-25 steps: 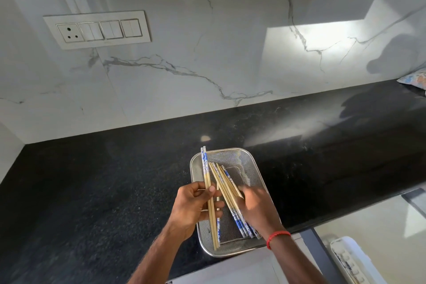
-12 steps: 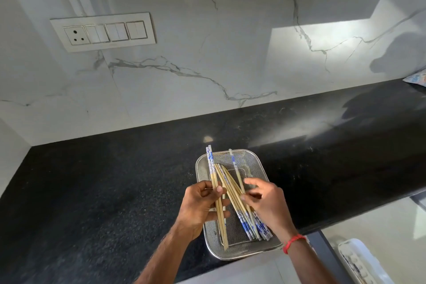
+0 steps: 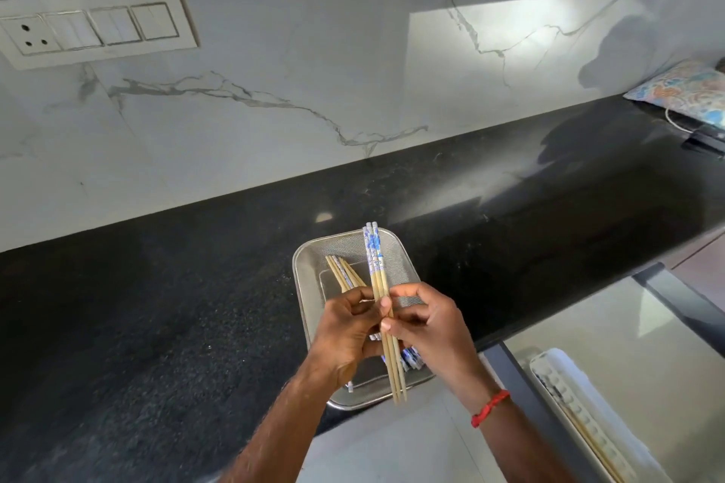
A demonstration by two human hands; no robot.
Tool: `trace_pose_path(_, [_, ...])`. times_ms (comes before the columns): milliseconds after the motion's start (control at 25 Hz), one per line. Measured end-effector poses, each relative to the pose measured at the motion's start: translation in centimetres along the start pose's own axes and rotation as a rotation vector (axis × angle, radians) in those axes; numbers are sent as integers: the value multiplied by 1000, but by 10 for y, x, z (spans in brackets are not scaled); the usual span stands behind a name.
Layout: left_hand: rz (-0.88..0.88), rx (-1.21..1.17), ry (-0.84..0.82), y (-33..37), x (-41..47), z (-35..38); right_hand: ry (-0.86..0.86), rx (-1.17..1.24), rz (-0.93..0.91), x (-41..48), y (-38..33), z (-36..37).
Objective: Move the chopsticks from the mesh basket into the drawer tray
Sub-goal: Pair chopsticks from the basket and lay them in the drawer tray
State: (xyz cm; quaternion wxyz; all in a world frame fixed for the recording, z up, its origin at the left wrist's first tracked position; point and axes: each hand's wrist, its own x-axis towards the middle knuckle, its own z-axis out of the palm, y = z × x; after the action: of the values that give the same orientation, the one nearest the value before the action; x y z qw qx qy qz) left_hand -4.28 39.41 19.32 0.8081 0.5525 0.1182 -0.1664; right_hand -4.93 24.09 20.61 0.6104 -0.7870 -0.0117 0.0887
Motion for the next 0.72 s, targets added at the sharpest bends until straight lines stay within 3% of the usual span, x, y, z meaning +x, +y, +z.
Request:
trace_pose_path(200, [0,45,-21,-8,-5,34,-7,72,32,-18,5,-30])
trace_pose_path(720, [-94,190,-76,-68,-15,171,23,-10,98,-71,54,-163])
